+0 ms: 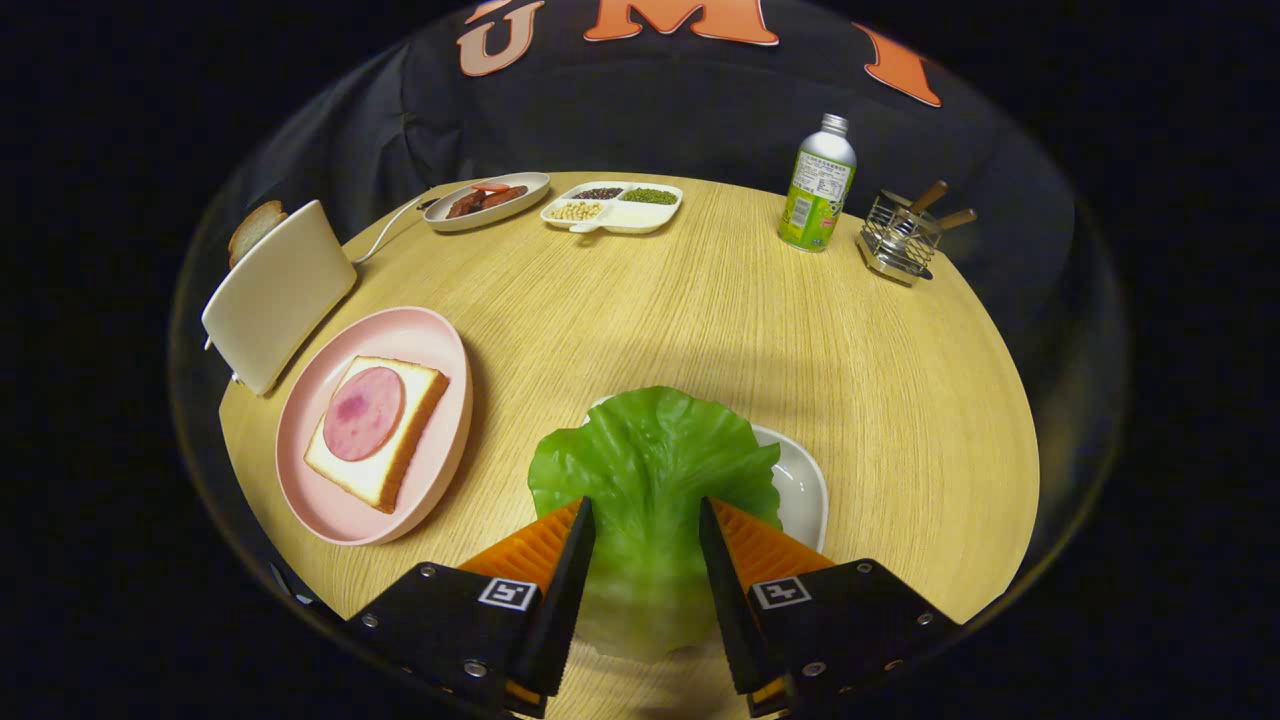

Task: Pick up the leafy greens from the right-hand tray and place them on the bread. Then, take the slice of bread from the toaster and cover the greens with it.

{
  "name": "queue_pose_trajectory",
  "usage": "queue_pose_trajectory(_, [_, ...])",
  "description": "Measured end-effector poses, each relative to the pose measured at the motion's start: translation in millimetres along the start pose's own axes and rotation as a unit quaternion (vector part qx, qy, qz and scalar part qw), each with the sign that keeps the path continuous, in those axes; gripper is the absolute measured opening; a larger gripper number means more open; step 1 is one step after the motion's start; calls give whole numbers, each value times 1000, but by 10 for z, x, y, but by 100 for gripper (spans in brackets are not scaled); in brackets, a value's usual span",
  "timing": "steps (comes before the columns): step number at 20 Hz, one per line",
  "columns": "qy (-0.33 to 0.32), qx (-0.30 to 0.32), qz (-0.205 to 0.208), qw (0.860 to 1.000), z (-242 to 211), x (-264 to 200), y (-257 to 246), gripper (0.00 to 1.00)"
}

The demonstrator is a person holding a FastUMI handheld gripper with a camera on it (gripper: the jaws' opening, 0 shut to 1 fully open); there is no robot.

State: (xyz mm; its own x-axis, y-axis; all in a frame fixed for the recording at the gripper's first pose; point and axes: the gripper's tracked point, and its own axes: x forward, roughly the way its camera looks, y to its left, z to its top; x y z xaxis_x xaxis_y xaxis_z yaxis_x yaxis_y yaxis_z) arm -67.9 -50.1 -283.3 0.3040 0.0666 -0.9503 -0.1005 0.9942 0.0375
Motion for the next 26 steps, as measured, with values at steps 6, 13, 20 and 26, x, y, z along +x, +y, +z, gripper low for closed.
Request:
queue_pose_trajectory(6, [-3, 17, 4, 1000, 16, -4, -74, 18])
queue_pose_trajectory(13, [-23, 54, 22, 998, 119, -108, -74, 1])
queue_pose_trajectory(20, [-63, 54, 27, 996, 344, -385, -22, 1])
queue_pose_trajectory(26, [-102, 48, 42, 993, 610, -643, 147, 1])
